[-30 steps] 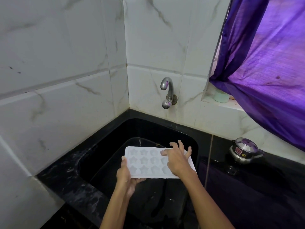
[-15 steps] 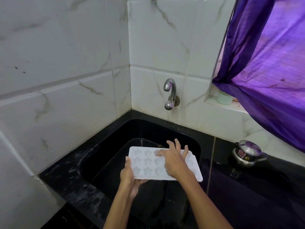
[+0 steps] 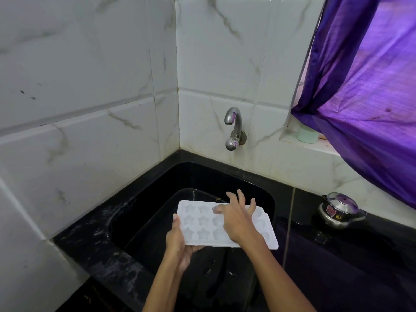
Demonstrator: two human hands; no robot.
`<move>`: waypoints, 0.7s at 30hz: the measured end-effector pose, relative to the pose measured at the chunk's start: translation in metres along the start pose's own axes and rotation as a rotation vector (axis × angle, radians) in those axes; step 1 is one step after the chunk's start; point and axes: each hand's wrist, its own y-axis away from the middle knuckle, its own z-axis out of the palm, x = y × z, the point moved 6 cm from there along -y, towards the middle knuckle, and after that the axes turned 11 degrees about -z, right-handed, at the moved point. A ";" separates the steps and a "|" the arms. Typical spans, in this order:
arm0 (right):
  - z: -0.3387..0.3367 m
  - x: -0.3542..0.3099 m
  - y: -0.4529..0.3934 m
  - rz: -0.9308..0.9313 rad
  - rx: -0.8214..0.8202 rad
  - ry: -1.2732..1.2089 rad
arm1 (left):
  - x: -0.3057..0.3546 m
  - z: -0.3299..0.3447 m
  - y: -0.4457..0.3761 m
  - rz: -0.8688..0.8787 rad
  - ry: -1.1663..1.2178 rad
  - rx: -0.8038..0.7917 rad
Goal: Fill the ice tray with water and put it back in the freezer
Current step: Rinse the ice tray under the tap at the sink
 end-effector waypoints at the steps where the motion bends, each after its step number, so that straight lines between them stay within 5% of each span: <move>1: 0.000 -0.001 0.000 -0.005 -0.001 -0.003 | 0.000 0.000 0.000 0.000 -0.001 0.001; 21: -0.006 -0.024 -0.004 -0.104 0.052 -0.011 | 0.001 0.005 0.009 0.005 0.012 0.005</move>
